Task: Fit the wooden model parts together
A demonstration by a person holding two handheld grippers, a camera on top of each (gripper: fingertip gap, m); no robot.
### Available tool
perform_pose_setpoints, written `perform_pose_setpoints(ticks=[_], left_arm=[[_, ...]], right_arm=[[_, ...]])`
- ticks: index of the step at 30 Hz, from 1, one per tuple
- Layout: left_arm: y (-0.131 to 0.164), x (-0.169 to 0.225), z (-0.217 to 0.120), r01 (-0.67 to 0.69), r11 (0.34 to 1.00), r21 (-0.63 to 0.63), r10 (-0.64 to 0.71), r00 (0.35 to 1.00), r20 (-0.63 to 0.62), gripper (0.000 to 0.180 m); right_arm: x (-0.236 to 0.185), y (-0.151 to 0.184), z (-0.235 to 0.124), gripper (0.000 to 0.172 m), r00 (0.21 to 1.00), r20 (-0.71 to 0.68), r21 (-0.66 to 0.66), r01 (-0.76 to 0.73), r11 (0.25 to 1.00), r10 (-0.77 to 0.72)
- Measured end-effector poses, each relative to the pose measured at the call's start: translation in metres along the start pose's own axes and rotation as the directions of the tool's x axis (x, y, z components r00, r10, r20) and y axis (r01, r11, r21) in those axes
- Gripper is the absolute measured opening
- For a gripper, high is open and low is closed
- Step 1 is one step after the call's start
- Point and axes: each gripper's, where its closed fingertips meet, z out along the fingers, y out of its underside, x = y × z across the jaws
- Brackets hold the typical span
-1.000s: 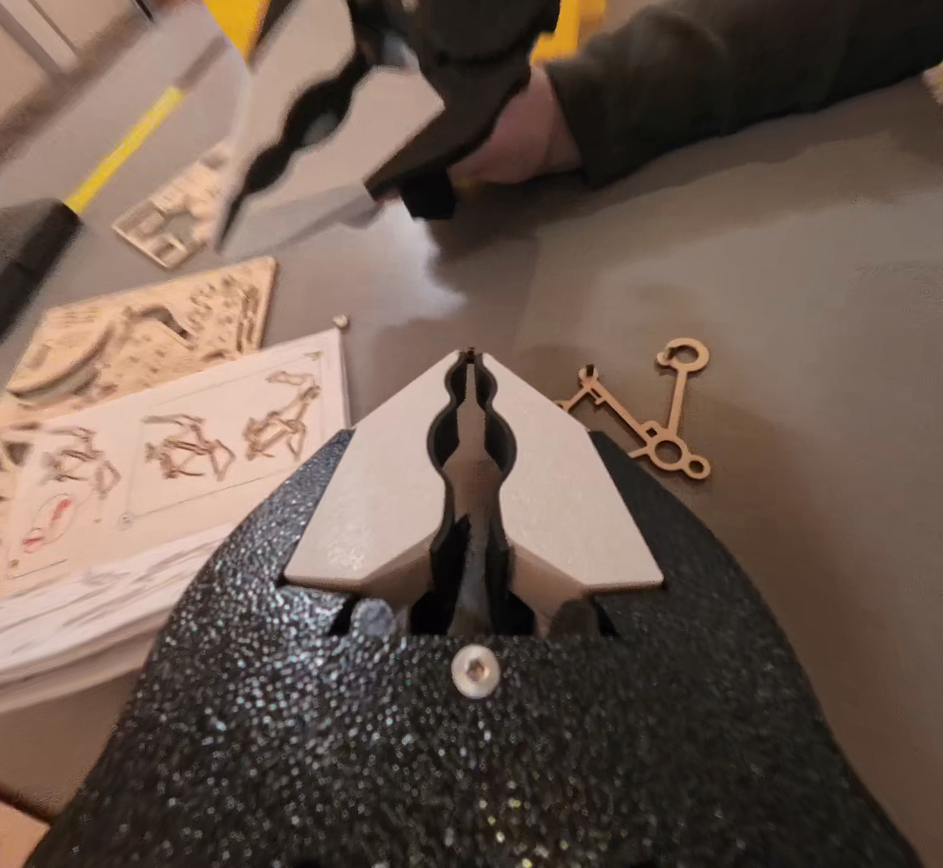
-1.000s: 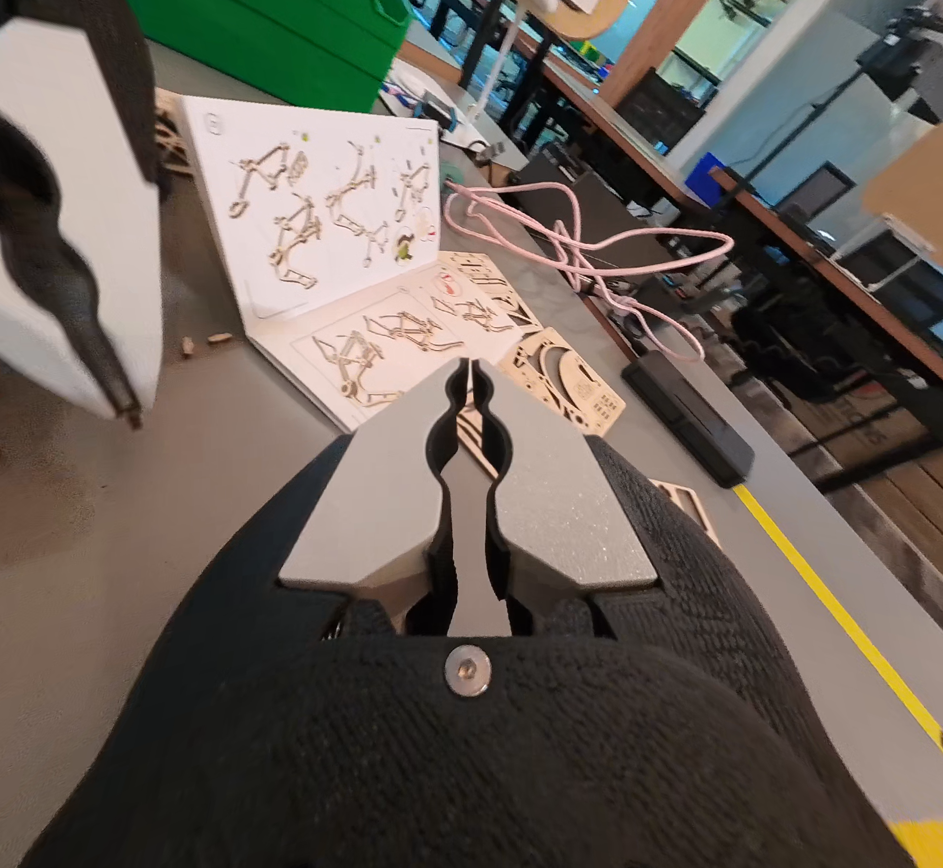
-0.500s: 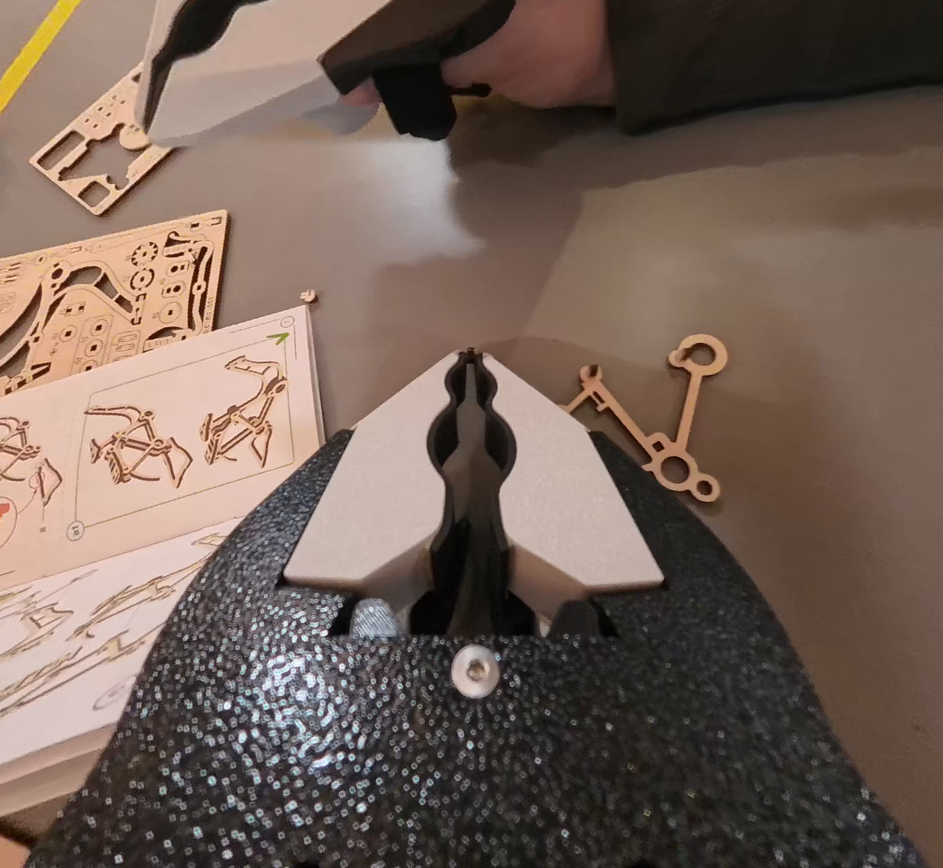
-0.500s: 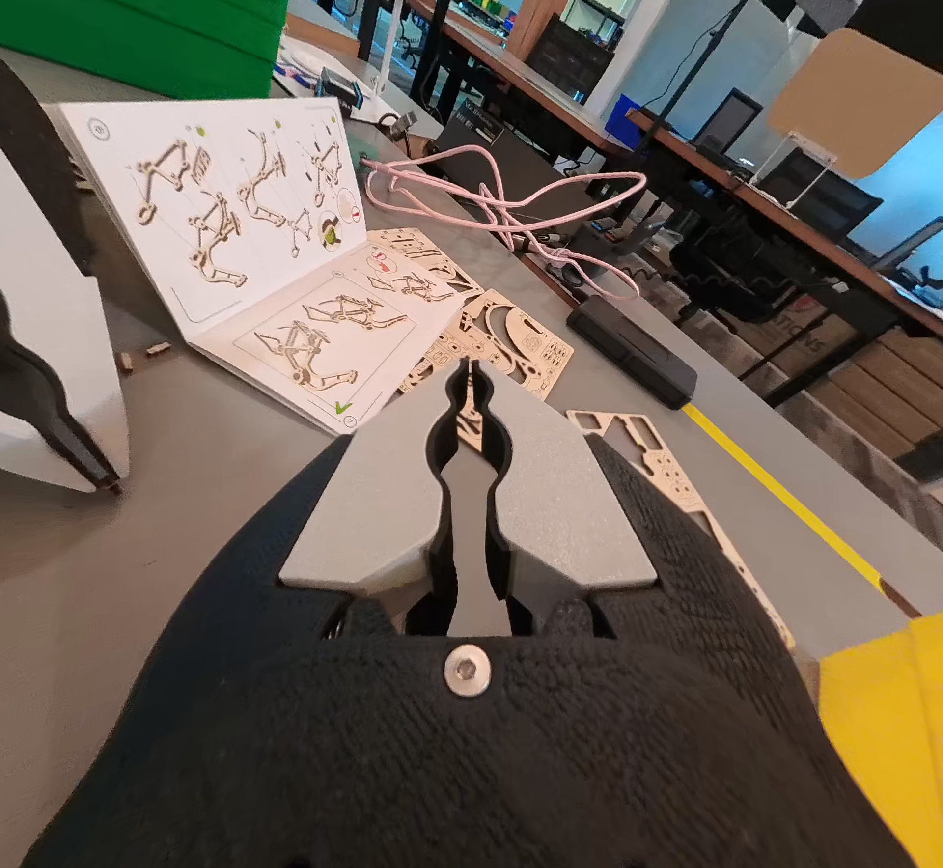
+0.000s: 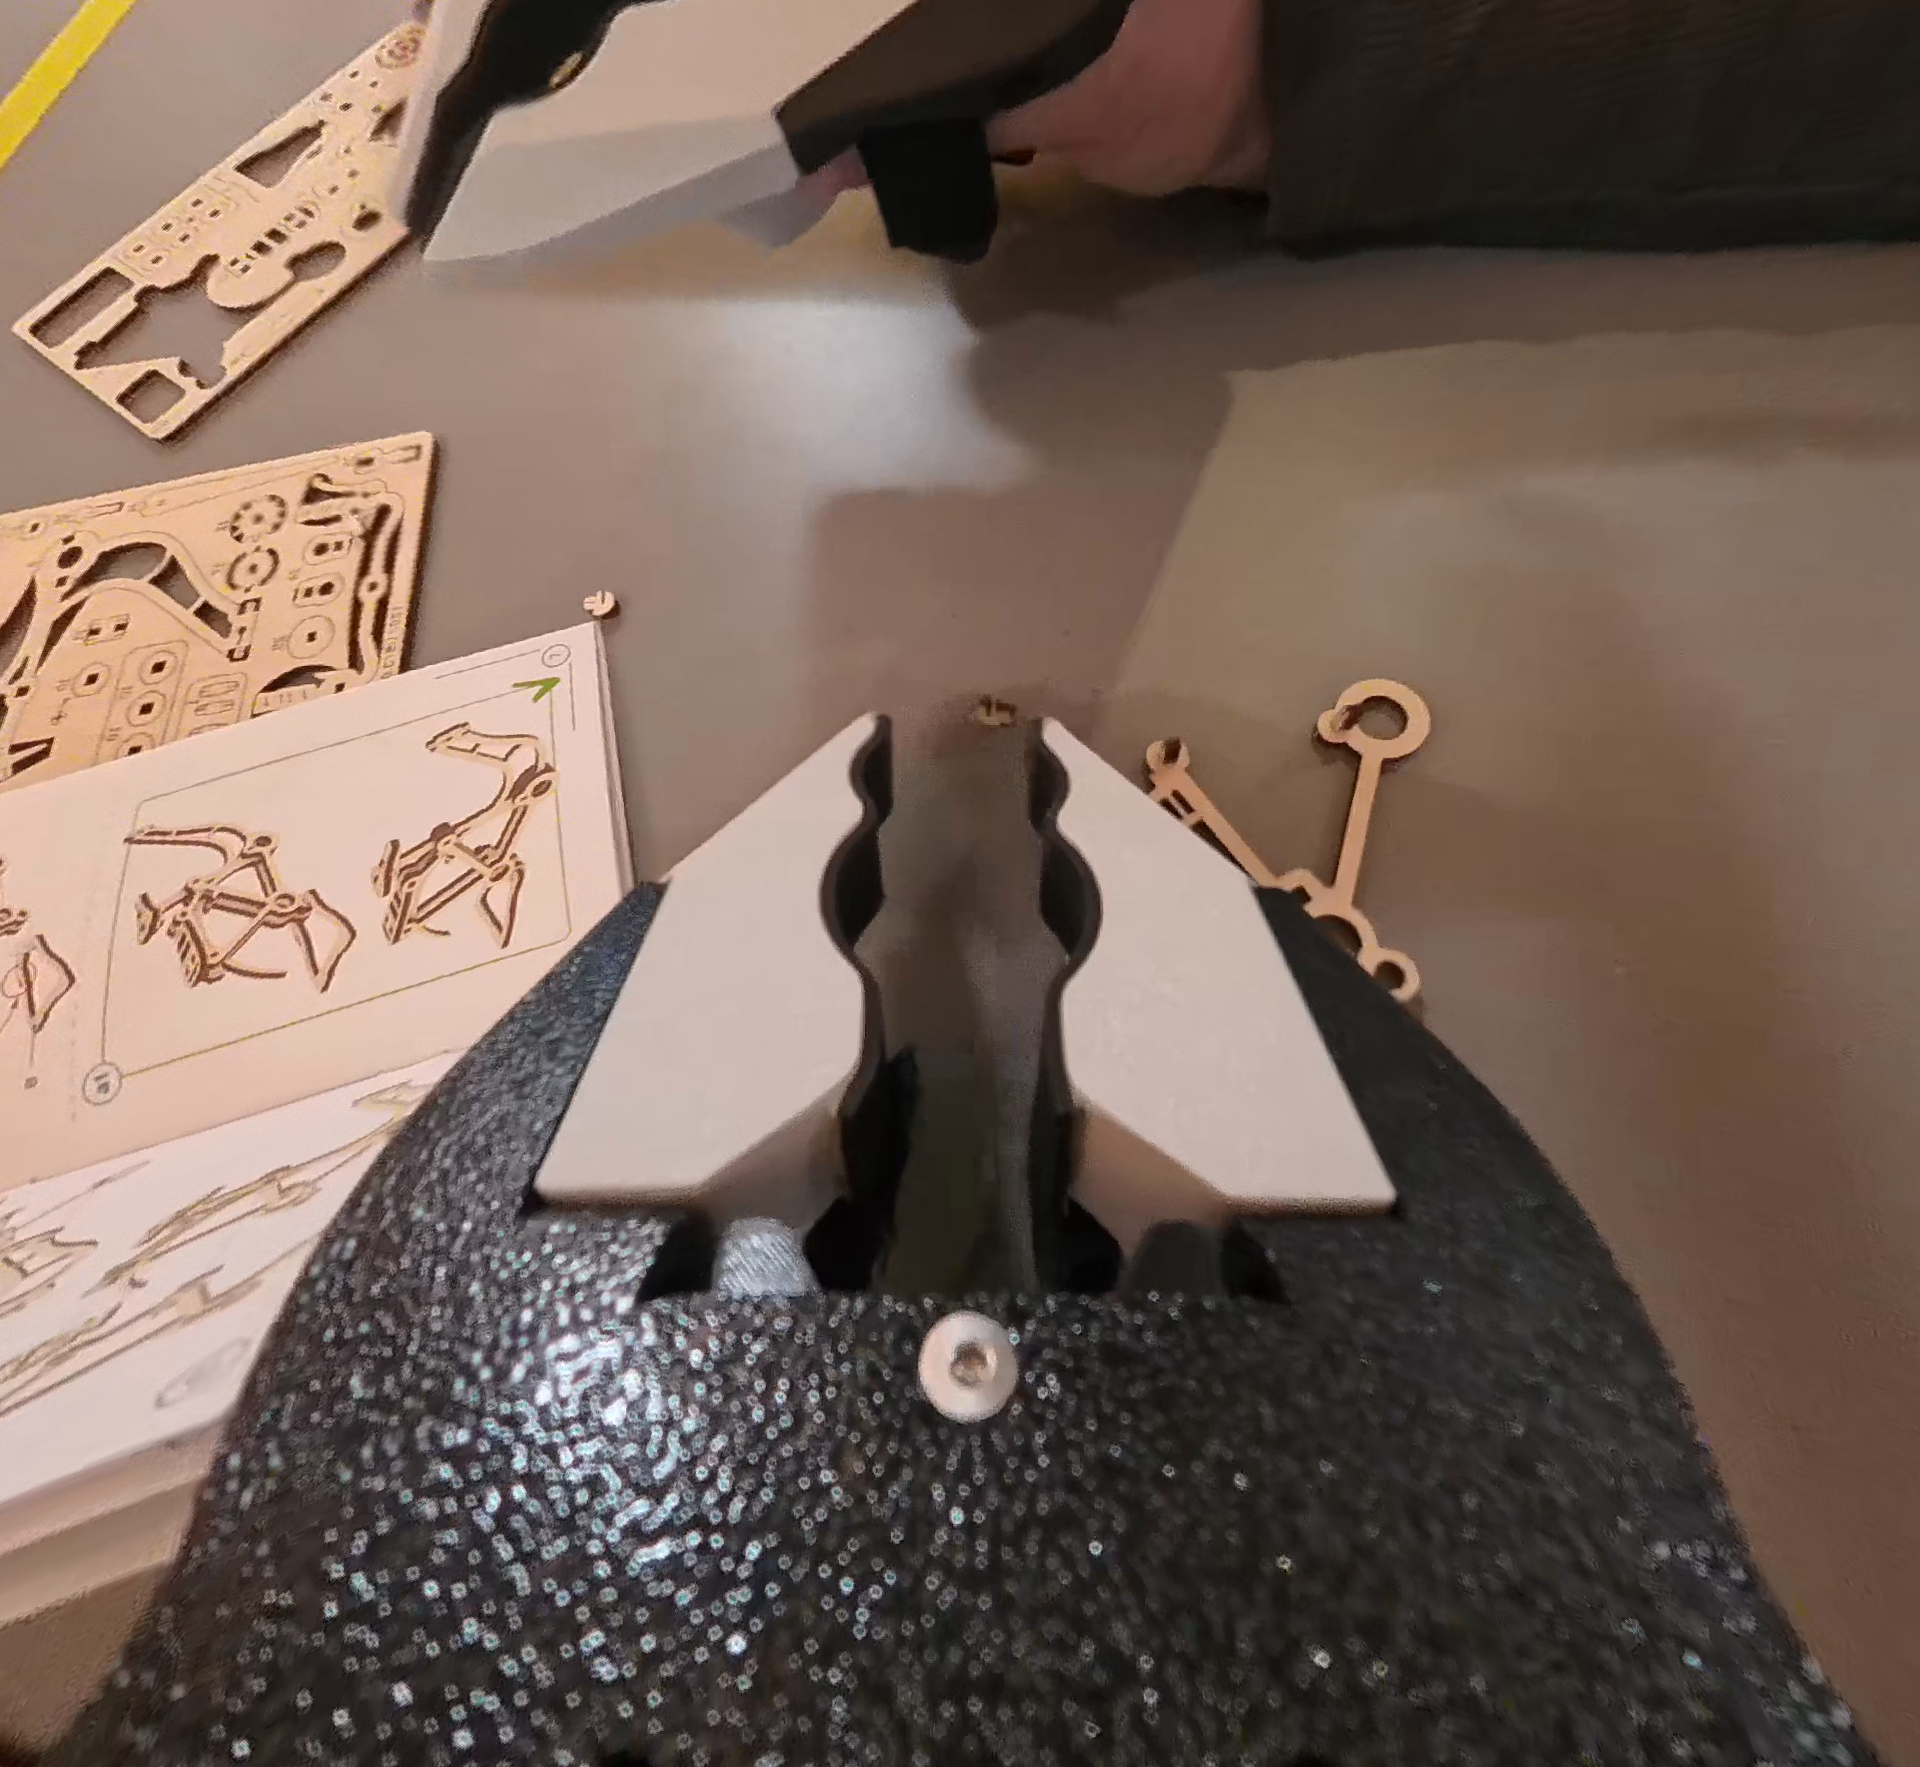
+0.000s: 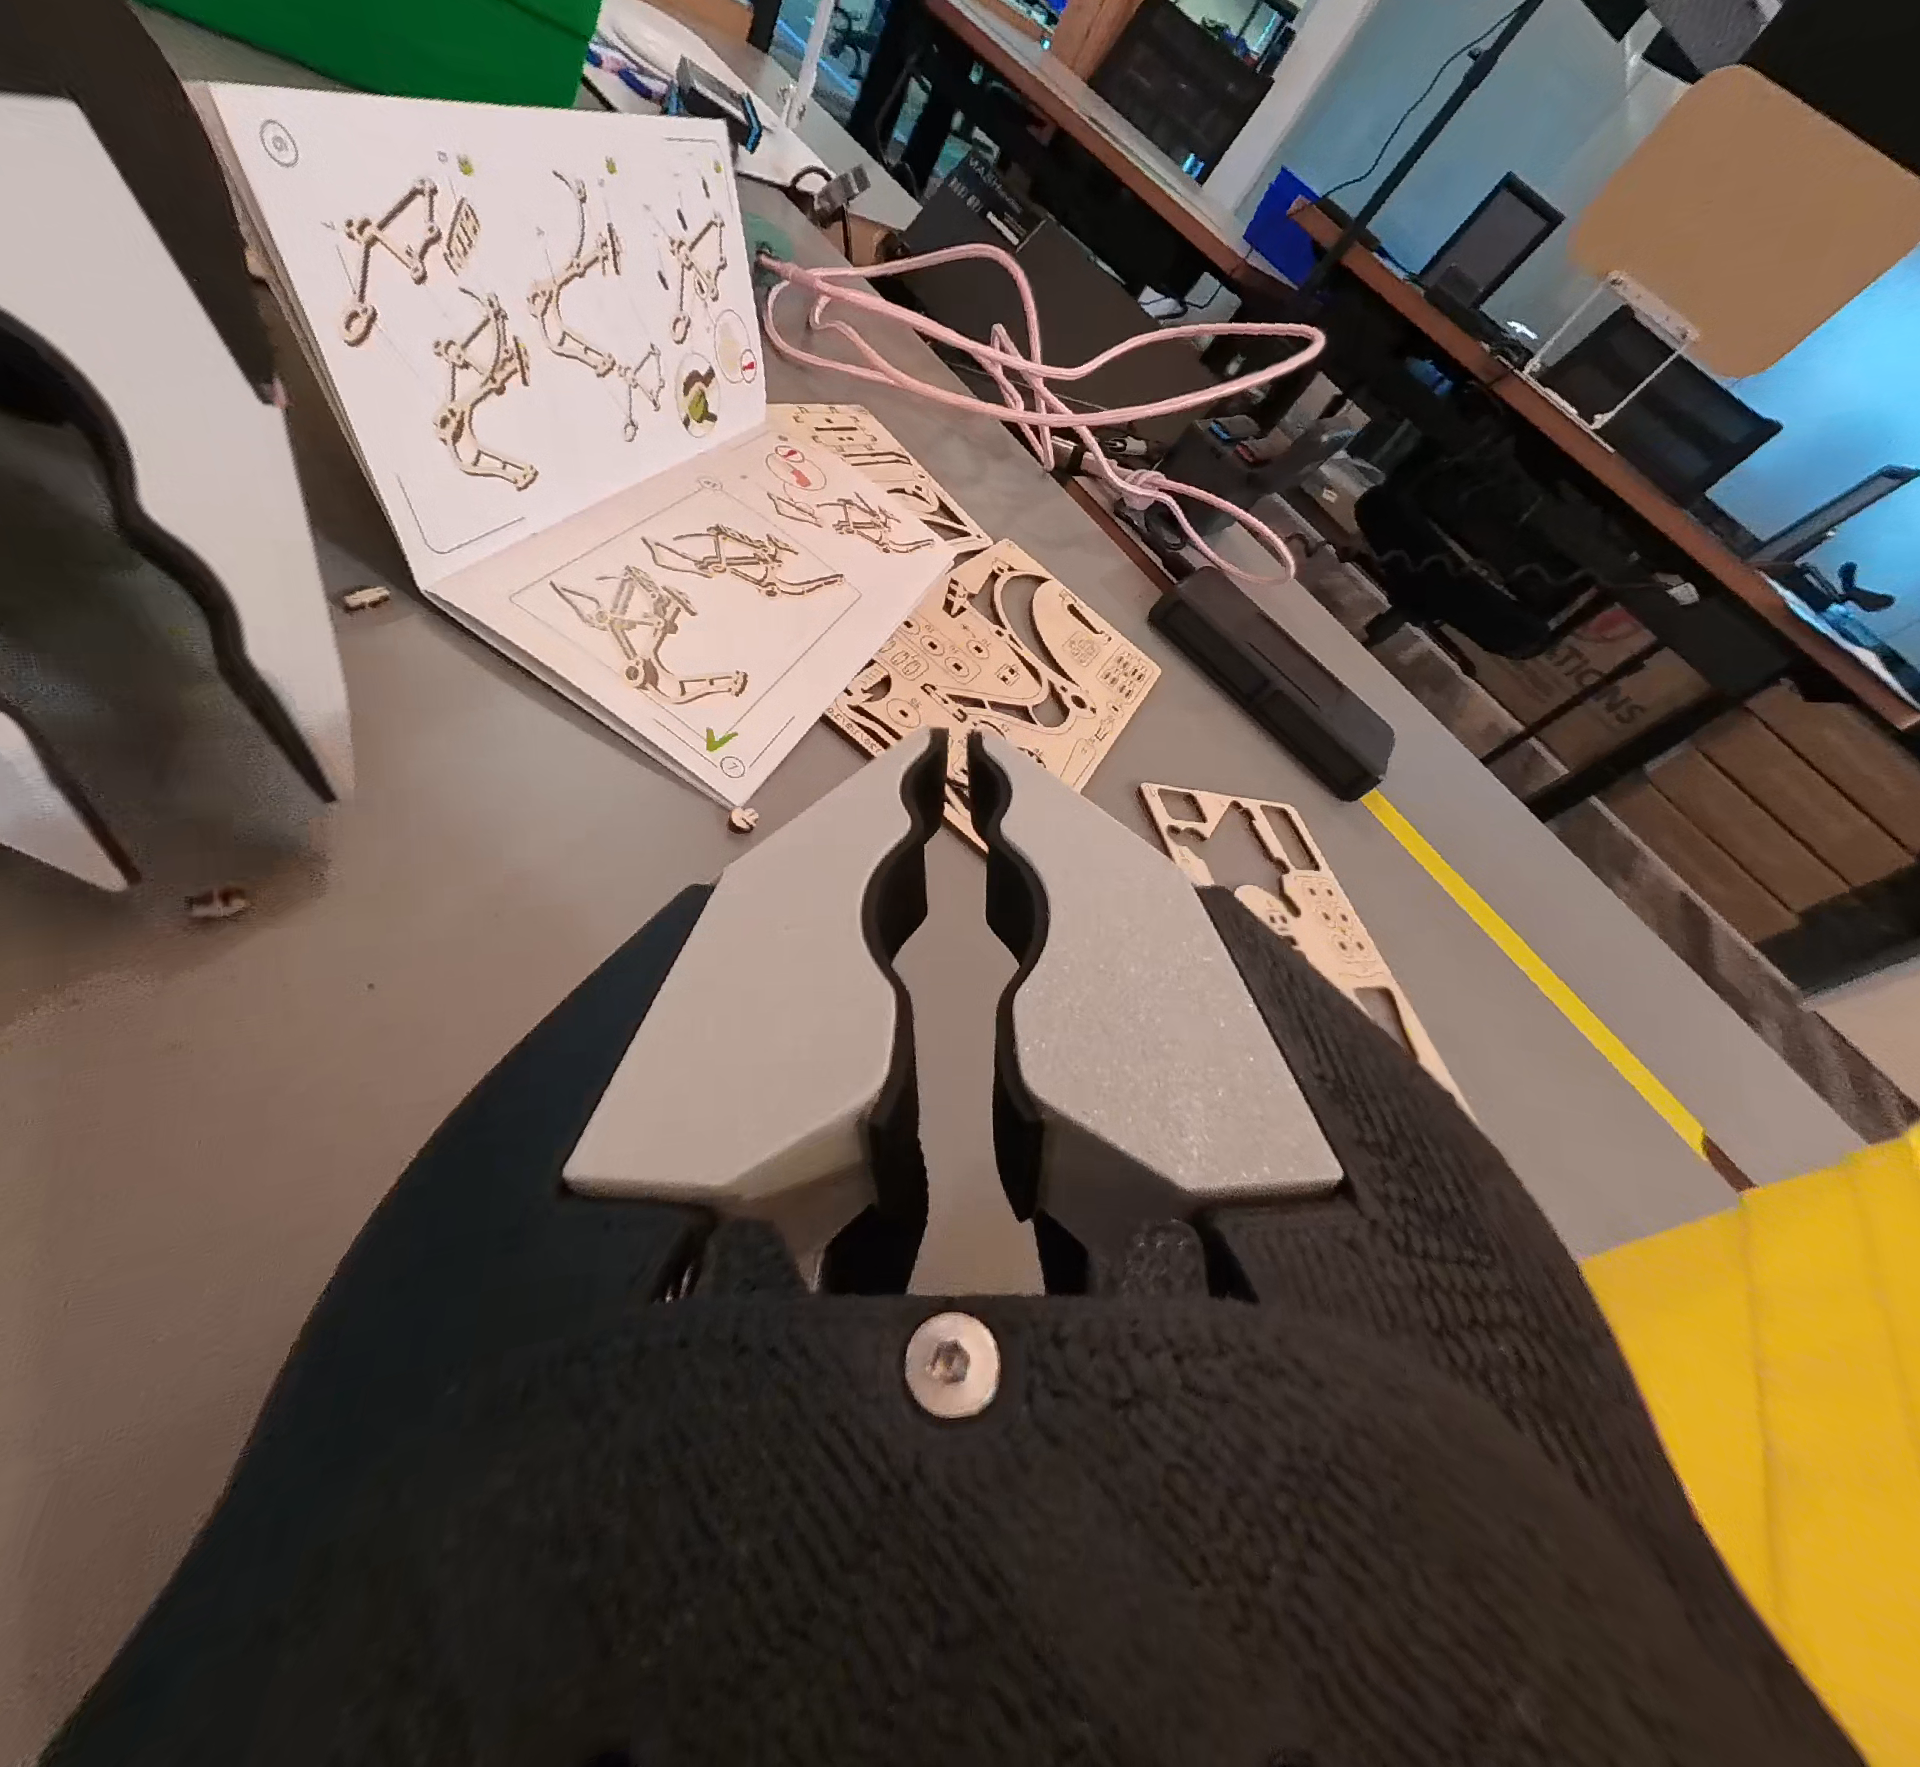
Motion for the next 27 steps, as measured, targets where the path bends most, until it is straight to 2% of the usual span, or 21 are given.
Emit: perform_pose_setpoints(ticks=[1,4,7,11,14,18,23,27], left_arm=[[0.001,-0.001,-0.002,-0.004,1.0,0.005,0.004,1.0,0.01,0.026],[-0.004,-0.006,-0.013,-0.047,0.997,0.066,0.043,0.997,0.062,0.024],[-0.02,-0.014,-0.03,-0.109,0.974,0.199,0.081,0.987,0.141,0.018],[-0.044,-0.024,-0.057,-0.184,0.901,0.394,0.091,0.966,0.242,0.012],[-0.054,-0.028,-0.071,-0.205,0.849,0.487,0.073,0.958,0.277,0.009],[-0.053,-0.029,-0.068,-0.195,0.853,0.484,0.072,0.963,0.261,0.0],[-0.049,-0.028,-0.057,-0.221,0.872,0.437,0.114,0.96,0.257,0.0],[-0.039,-0.046,-0.052,-0.215,0.905,0.367,0.099,0.946,0.31,0.0]], right_arm=[[0.0,-0.002,-0.001,0.002,1.0,0.008,0.012,-0.014,1.0,0.014],[-0.002,-0.008,-0.002,0.002,0.998,0.037,0.049,-0.047,0.998,0.045],[-0.005,-0.01,0.001,0.002,0.997,0.057,0.061,-0.051,0.997,0.048],[-0.001,-0.012,0.009,0.001,0.999,0.033,0.083,-0.033,0.996,0.03],[0.003,-0.015,0.015,0.001,0.999,0.026,0.102,-0.035,0.994,0.032],[-0.001,-0.021,0.026,0.0,0.998,0.06,0.136,0.017,0.991,-0.025],[-0.012,-0.03,0.044,0.0,0.985,0.151,0.184,0.056,0.981,-0.084],[-0.014,-0.031,0.065,0.0,0.973,0.213,0.184,0.054,0.981,-0.093]])
